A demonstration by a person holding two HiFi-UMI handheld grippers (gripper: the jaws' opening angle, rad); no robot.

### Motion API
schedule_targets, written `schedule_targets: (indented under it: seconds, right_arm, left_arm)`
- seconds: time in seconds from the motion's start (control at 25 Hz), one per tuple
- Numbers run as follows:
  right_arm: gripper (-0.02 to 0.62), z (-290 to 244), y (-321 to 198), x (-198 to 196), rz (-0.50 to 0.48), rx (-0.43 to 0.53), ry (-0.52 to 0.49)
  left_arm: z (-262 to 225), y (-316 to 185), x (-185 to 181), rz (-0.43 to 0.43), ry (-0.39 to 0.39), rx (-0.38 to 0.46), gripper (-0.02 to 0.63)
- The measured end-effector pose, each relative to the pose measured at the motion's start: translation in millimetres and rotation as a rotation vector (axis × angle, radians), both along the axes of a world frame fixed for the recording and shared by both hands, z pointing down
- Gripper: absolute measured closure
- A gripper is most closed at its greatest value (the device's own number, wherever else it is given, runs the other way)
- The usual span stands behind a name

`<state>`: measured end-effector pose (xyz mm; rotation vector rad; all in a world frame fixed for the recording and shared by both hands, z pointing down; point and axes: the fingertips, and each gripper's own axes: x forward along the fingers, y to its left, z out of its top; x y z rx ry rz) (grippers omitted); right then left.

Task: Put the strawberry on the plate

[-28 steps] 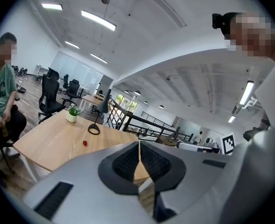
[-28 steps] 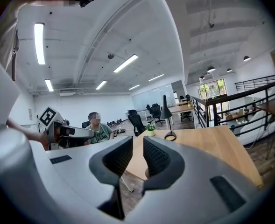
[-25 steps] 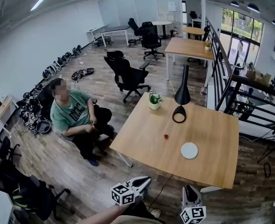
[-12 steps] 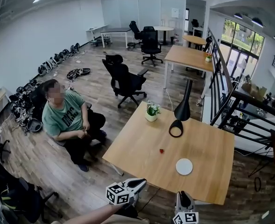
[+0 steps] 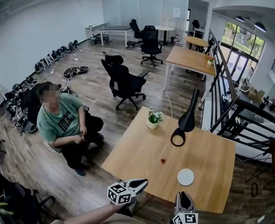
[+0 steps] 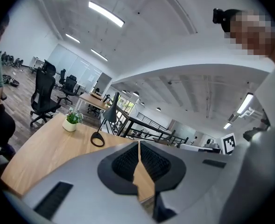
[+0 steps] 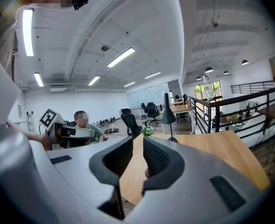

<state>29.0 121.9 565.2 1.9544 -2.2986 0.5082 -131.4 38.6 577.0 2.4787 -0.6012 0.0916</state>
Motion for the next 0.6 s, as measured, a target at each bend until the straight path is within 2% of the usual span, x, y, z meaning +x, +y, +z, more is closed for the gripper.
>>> schedule_targets:
  seconds: [0.16, 0.36, 0.6]
  right_arm:
    - [0.543, 2.0, -21.1, -3.7, 0.026, -0.018, 0.010]
    - [0.543, 32.0, -34.3, 2.1, 0.042, -0.093, 0.059]
    - [0.543, 23.2, -70.4, -9.9, 0.066, -0.052, 0.043]
  left_arm:
    - [6.7, -23.6, -4.9, 0.020, 0.004, -0.014, 0.601]
    - [18.1, -51.0, -5.1, 0.056, 0.011, -0.027, 0.601]
    - [21.9, -82.4, -7.6, 0.084, 0.022, -0.029, 0.601]
